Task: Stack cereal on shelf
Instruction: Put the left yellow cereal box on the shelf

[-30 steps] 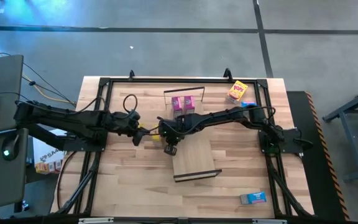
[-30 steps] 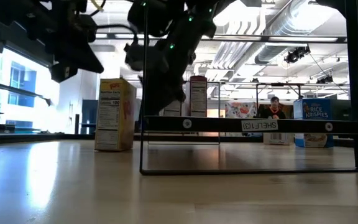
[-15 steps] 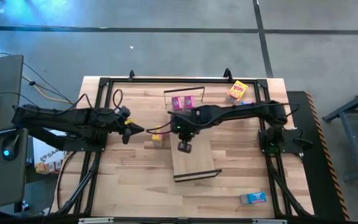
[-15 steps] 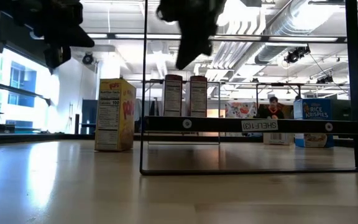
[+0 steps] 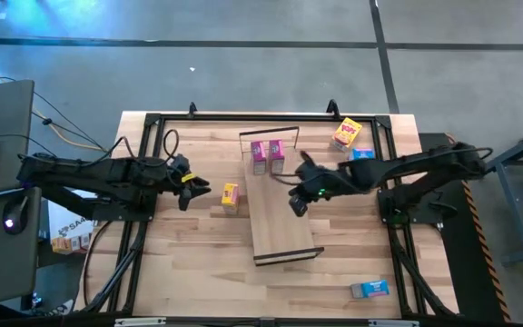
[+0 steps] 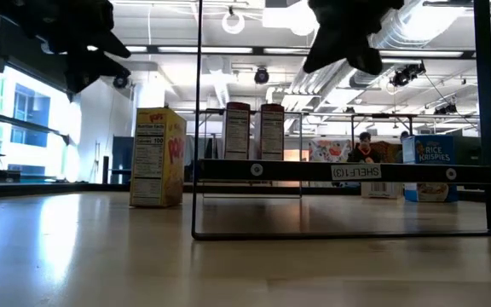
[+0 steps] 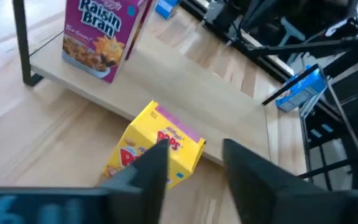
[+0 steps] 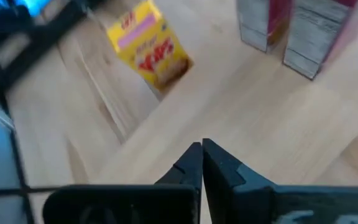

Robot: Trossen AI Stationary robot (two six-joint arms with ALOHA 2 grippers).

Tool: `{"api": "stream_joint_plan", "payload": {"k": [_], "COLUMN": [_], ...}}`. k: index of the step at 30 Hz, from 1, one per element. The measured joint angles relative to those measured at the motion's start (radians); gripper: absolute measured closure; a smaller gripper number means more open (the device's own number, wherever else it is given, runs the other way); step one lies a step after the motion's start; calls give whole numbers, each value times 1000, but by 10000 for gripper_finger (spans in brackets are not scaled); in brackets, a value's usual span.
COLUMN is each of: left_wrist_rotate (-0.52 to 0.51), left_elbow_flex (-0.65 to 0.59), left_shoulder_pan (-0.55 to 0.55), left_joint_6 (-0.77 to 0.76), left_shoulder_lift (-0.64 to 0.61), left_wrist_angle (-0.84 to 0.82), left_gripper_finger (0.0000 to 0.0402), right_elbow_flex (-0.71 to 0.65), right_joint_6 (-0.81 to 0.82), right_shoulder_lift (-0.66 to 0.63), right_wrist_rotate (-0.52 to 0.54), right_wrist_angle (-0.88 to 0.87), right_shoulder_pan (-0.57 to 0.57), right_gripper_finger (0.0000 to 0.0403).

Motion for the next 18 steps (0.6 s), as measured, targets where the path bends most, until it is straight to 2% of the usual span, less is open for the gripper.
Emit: {"api": "stream_joint_plan", "payload": {"k": [4, 8, 14, 18], "left_wrist_rotate": [67, 160, 166, 127], "left_elbow_flex": [0, 29, 184, 327], "left_shoulder_pan": [33, 80, 104, 98], "left_joint_6": [43, 18, 18, -54], "left_shoulder_lift": [32, 94, 219, 335], "left_wrist_angle": [14, 4, -53, -193], "left_gripper_finger": [173, 118, 75, 65], "right_elbow_flex": [-53, -62, -62, -62], "right_joint_6": [33, 10, -61, -105], "right_shoulder_lift": [-78, -110, -114, -114], "right_wrist_rotate": [49, 57, 55, 51], "right_wrist_angle": [25, 15, 4, -16], "right_shoulder_pan": [6, 1, 0, 0], "right_gripper_finger": [403, 403, 402, 402]}}
